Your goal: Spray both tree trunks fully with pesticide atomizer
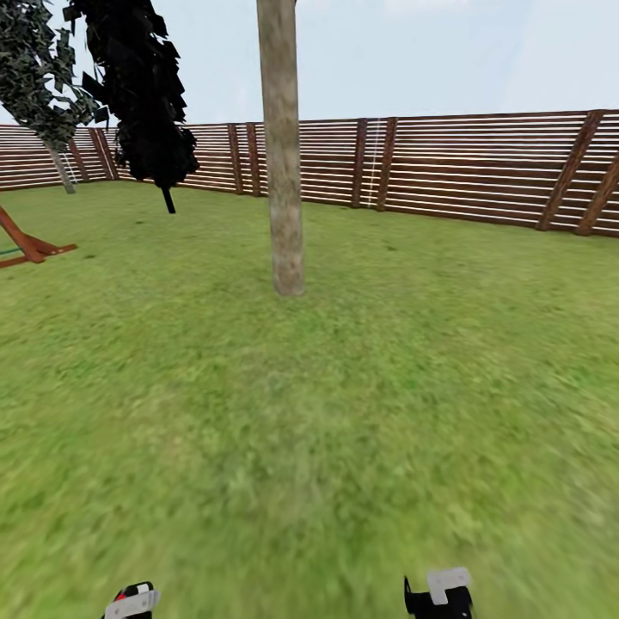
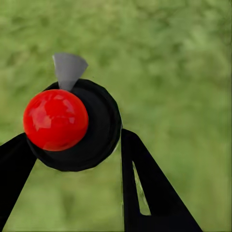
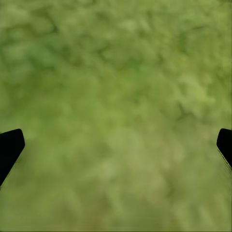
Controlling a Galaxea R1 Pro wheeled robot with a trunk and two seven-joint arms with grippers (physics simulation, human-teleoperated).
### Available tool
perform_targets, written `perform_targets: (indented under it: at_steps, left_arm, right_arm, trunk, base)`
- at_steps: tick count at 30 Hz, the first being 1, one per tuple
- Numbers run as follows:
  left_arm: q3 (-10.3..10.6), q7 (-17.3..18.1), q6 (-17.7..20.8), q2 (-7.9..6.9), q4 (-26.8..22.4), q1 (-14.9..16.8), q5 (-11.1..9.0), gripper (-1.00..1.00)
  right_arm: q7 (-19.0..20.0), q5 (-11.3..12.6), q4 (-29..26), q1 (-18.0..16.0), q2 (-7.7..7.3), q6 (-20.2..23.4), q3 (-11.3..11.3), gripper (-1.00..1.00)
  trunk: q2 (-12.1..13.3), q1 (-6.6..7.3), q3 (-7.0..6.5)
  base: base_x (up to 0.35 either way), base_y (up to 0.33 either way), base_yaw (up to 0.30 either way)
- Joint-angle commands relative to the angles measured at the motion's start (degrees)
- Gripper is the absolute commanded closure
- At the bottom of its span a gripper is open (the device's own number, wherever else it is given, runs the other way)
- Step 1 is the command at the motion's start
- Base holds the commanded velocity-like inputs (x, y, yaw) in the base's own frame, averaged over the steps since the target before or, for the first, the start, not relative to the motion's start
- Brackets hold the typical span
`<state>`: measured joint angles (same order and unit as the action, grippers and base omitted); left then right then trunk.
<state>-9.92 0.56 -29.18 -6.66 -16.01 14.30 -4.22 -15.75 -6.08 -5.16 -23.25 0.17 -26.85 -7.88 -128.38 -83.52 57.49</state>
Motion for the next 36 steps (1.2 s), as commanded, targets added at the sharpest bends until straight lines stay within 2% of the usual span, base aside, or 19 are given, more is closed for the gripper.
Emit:
perform_targets:
  at_steps: [1,8,16,24,31,36]
  left_arm:
    - [0.16,0.06,-0.18,-0.02,0.06,0.03,-0.44,1.00]
    - [0.11,0.06,-0.25,-0.02,0.02,0.03,-0.51,1.00]
    - [-0.08,0.06,-0.27,-0.03,0.01,0.03,-0.77,1.00]
    - [-0.04,0.06,-0.27,-0.02,0.01,0.03,-0.83,1.00]
    - [-0.10,0.06,-0.27,-0.06,0.01,0.03,-0.96,1.00]
    - [-0.05,0.06,-0.27,-0.02,0.01,0.03,-0.96,1.00]
  right_arm:
    - [-0.60,-0.60,0.06,-0.04,0.01,0.05,-0.15,-1.00]
    - [-0.60,-0.51,-0.02,-0.04,0.04,-0.02,-0.20,-1.00]
    - [-0.60,-0.52,-0.02,-0.04,-0.05,-0.04,-0.12,-1.00]
    - [-0.60,-0.52,-0.02,-0.04,-0.01,-0.04,-0.12,-1.00]
    - [-0.60,-0.57,-0.02,-0.04,0.01,-0.04,-0.12,-1.00]
    - [-0.60,-0.66,0.02,-0.04,-0.05,-0.04,-0.15,-1.00]
  trunk:
    - [-0.02,-0.03,0.05]
    - [-0.02,-0.03,0.06]
    - [-0.02,-0.03,0.31]
    - [-0.02,-0.03,0.33]
    - [-0.02,-0.03,0.33]
    - [-0.02,-0.03,0.33]
  base:
    - [0.342,0.000,0.000]
    - [0.342,0.000,0.009]
    - [0.342,0.000,0.179]
    - [0.342,0.000,0.030]
    - [0.342,0.000,0.239]
    - [0.342,0.000,0.073]
